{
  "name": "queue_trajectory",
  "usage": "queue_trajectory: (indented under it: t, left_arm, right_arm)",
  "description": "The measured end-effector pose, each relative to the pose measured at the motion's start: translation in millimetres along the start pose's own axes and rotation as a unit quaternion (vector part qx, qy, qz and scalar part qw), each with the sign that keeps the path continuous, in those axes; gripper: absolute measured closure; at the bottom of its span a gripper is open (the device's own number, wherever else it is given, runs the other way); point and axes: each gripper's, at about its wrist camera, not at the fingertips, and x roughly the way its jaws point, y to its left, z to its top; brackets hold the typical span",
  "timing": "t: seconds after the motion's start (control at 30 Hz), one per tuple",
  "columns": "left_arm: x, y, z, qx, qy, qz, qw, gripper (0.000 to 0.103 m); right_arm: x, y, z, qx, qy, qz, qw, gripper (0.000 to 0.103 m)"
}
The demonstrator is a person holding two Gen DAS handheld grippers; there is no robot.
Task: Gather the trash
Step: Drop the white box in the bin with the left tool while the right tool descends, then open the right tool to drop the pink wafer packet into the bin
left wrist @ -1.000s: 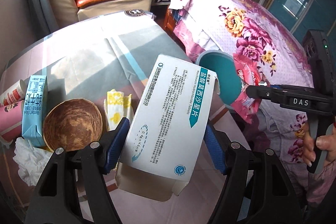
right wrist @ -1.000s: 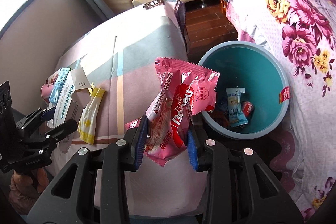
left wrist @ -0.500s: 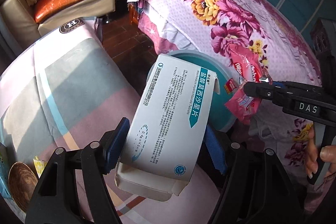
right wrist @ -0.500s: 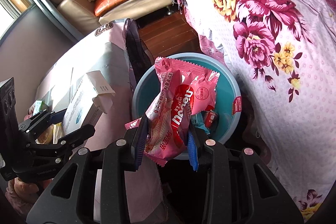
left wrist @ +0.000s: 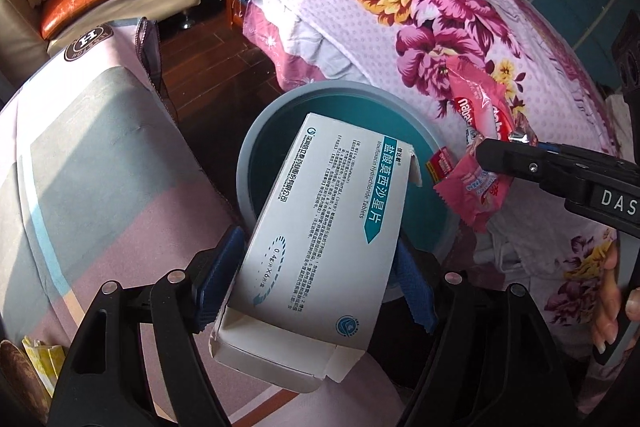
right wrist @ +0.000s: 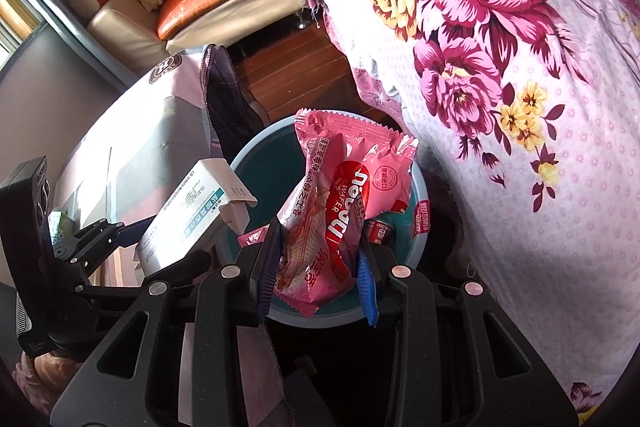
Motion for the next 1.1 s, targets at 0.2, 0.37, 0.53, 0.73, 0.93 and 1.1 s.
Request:
queue_trajectory:
  t: [0.2,0.37,0.53,0.73,0.93,1.1]
  left_arm:
    - [0,6,0,-0.012,-0.003,0.007,0.9999,0.022]
    - [-2,15,-6,-0.023,-0.003,0.011,0.9997,0.022]
    - [-8,26,-15,-0.042,-0.006,0.010,0.9990,0.019]
    - [-16,37,-24,-0.057,-0.014,0.008,0.9982,0.014]
    - [-29,46,-30,-0.067,-0.024,0.007,0.9974,0.012]
    - [-40,58,-39,-0.083,-0.029,0.005,0.9962,0.012]
  right_arm:
    - [10,0,0,0.003,0.009,0.000,1.000,0.070]
    - [17,3,0,0.001,0.015,0.002,1.000,0.070]
    - [25,10,-2,-0.006,0.025,0.002,1.000,0.070]
    - [31,19,-4,-0.013,0.035,0.003,0.999,0.065]
    - [31,28,-6,-0.018,0.040,0.000,0.999,0.041]
    - [26,34,-9,-0.017,0.043,-0.002,0.999,0.032]
